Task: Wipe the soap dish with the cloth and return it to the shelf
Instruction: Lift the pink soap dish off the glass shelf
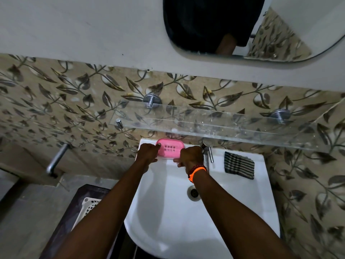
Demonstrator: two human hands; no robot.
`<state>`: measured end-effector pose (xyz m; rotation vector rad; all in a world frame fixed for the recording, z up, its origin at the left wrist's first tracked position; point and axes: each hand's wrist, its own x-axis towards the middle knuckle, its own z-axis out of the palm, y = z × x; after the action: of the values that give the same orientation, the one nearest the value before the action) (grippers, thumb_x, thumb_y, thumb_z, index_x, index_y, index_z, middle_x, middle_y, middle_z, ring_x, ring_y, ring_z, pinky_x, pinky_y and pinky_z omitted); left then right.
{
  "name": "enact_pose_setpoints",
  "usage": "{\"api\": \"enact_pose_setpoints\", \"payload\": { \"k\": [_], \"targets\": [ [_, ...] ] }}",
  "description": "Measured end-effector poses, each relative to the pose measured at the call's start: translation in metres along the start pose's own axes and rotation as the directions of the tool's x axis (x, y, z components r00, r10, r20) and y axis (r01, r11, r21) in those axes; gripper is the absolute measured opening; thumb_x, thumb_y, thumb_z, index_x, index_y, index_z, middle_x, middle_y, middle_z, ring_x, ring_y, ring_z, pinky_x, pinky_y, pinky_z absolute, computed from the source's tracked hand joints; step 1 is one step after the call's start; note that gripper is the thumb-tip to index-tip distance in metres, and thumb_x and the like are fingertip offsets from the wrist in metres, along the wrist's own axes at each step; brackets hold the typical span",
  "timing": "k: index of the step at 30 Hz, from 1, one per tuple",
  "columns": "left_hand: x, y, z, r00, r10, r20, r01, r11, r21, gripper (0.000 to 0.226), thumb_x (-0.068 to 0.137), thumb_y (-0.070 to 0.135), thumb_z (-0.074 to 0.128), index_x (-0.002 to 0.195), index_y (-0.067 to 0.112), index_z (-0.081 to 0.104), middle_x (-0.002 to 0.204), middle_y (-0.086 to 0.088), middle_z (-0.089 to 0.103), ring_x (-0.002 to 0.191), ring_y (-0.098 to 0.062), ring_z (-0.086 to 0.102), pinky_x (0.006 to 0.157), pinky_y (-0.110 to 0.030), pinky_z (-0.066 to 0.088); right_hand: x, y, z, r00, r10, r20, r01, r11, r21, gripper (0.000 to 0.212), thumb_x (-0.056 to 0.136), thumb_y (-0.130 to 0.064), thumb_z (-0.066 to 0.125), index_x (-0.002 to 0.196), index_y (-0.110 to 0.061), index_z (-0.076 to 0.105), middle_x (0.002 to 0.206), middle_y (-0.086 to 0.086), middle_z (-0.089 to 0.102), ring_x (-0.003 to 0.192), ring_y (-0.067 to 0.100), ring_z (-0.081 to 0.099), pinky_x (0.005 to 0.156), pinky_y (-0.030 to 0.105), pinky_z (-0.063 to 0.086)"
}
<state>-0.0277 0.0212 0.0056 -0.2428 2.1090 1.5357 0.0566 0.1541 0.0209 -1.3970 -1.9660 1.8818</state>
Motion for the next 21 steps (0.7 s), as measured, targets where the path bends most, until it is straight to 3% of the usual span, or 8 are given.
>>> {"api": "enact_pose_setpoints", "payload": {
  "k": [3,5,7,10,13,18,21],
  "targets": [
    [-0.0041,0.0014,-0.0005,0.998,-0.008,0.058,0.007,1.0,0.024,0.03,0.105,0.031,0.062,0.106,0.001,0.061,0.111,-0.019,0.062,0.097,-0.032,0.062,0.084,-0.044,0.059,-0.0073,-0.0031,0.0,1.0,0.013,0.012,-0.013,1.0,0.024,0.03,0.095,0.002,0.043,0.115,0.019,0.058,0.102,0.031,0.074,0.065,0.036,0.078,0.033,0.022,0.046],
    [-0.0069,0.0017,0.0012,0.998,-0.009,0.066,0.004,0.998,0.067,0.042,0.105,0.036,0.06,0.121,-0.002,0.06,0.114,-0.016,0.059,0.101,-0.03,0.059,0.083,-0.042,0.057,-0.0088,-0.0035,0.0003,1.0,0.02,0.013,-0.02,0.999,0.033,0.03,0.095,0.003,0.044,0.116,0.019,0.058,0.106,0.03,0.073,0.068,0.039,0.078,0.033,0.022,0.046],
    [-0.0084,0.0009,0.0038,0.999,0.007,0.042,-0.012,0.994,0.107,0.051,0.104,0.04,0.06,0.13,-0.004,0.058,0.115,-0.015,0.06,0.103,-0.03,0.06,0.094,-0.045,0.058,-0.0087,-0.004,0.0013,1.0,0.018,0.012,-0.019,0.999,0.048,0.029,0.095,0.003,0.045,0.117,0.019,0.056,0.111,0.031,0.071,0.064,0.037,0.077,0.033,0.023,0.046],
    [-0.0087,-0.0004,0.0052,0.999,0.044,0.013,-0.046,0.992,0.116,0.053,0.104,0.041,0.059,0.133,-0.004,0.057,0.117,-0.016,0.063,0.106,-0.034,0.062,0.104,-0.054,0.054,-0.0071,-0.004,0.0036,0.999,0.013,0.036,-0.017,0.994,0.105,0.034,0.097,-0.001,0.049,0.125,0.019,0.051,0.113,0.034,0.069,0.052,0.027,0.074,0.033,0.022,0.047],
    [-0.0081,0.001,0.0031,0.999,0.023,0.023,-0.026,0.992,0.122,0.058,0.104,0.044,0.058,0.137,-0.003,0.056,0.131,-0.022,0.063,0.116,-0.037,0.062,0.107,-0.052,0.052,-0.0057,-0.0037,0.0041,0.993,0.061,0.1,-0.079,0.979,0.187,0.037,0.1,-0.011,0.056,0.126,0.015,0.049,0.113,0.035,0.068,0.063,0.037,0.077,0.037,0.025,0.05],
    [-0.0071,0.0056,0.002,0.998,-0.008,0.069,0.005,0.999,0.038,0.064,0.103,0.049,0.058,0.143,0.001,0.05,0.138,-0.018,0.058,0.111,-0.033,0.057,0.097,-0.044,0.05,-0.0082,-0.0026,0.0032,0.974,0.108,0.201,-0.152,0.964,0.217,0.035,0.098,-0.024,0.061,0.122,0.001,0.055,0.124,0.024,0.064,0.067,0.039,0.078,0.039,0.025,0.047],
    [-0.0057,0.0071,0.0042,0.996,-0.023,0.081,0.023,1.0,0.009,0.065,0.101,0.053,0.058,0.142,0.003,0.051,0.13,-0.013,0.056,0.108,-0.031,0.055,0.097,-0.044,0.049,-0.0096,-0.0033,0.0023,0.963,0.115,0.244,-0.17,0.96,0.222,0.042,0.095,-0.029,0.064,0.126,-0.001,0.058,0.128,0.022,0.064,0.071,0.041,0.078,0.041,0.025,0.048]
  ]
}}
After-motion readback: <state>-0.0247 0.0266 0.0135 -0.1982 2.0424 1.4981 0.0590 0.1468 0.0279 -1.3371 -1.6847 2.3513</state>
